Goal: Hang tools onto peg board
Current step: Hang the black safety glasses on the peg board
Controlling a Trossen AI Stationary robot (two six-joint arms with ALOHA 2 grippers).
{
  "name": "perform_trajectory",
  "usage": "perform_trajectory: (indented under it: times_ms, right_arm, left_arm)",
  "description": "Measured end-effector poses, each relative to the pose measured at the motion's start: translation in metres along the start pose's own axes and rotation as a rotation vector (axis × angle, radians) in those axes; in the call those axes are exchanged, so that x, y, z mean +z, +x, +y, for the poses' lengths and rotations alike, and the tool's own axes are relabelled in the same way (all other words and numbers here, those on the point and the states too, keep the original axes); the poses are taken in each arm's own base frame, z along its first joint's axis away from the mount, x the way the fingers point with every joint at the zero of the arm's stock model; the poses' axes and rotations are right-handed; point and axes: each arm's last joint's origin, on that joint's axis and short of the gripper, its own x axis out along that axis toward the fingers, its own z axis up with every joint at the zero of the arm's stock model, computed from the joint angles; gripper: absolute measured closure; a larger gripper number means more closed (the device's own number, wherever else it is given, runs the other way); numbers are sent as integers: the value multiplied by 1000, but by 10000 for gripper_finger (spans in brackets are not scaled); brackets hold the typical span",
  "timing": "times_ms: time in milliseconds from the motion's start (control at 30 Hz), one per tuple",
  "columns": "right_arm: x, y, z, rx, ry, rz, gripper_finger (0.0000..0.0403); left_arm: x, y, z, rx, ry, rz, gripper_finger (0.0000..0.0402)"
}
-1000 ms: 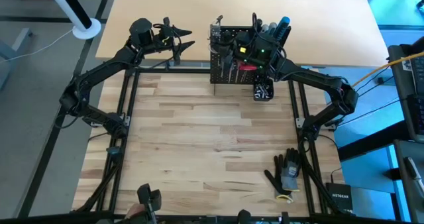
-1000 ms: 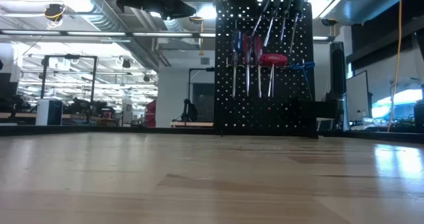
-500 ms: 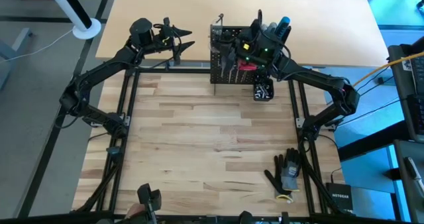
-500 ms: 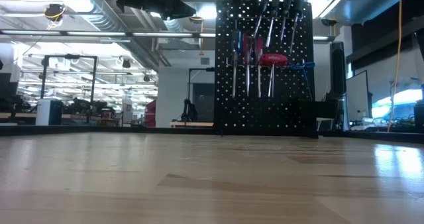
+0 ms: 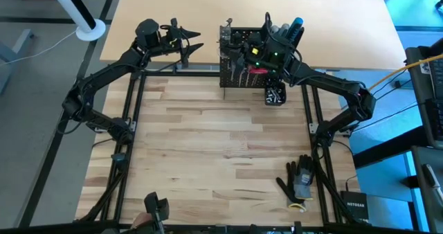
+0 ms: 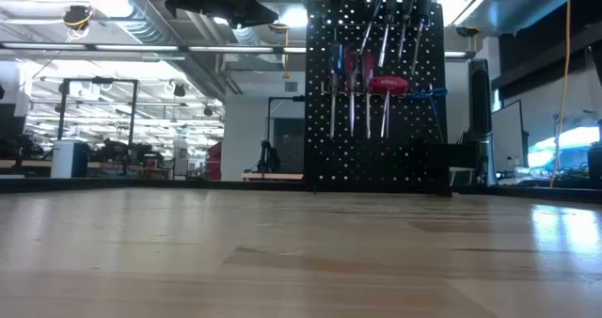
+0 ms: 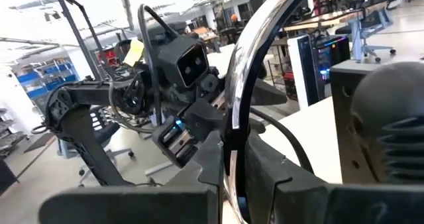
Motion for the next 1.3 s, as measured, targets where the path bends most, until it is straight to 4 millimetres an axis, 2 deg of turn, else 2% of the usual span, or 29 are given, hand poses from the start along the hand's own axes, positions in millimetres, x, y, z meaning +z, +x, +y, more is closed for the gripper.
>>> perform_trajectory:
  times_ms: [200,567,867,1100,1300]
  right_arm:
    - [-2,0,-1,-33,-13,26,368]
    - [4,0,0,-31,-70,-53,368]
    - [5,1,5,9,68,-74,368]
    - [-3,2,17,-94,49,-66,368]
    - [-9,3,20,-156,54,-32,368]
  left_arm:
    - [0,0,0,-2,-7,4,218]
    - [-2,0,-1,-7,-10,19,218]
    - [-2,0,-1,-7,-10,19,218]
    - [-2,0,-1,-7,-5,20,218]
    - [-2,0,-1,-8,-6,22,218]
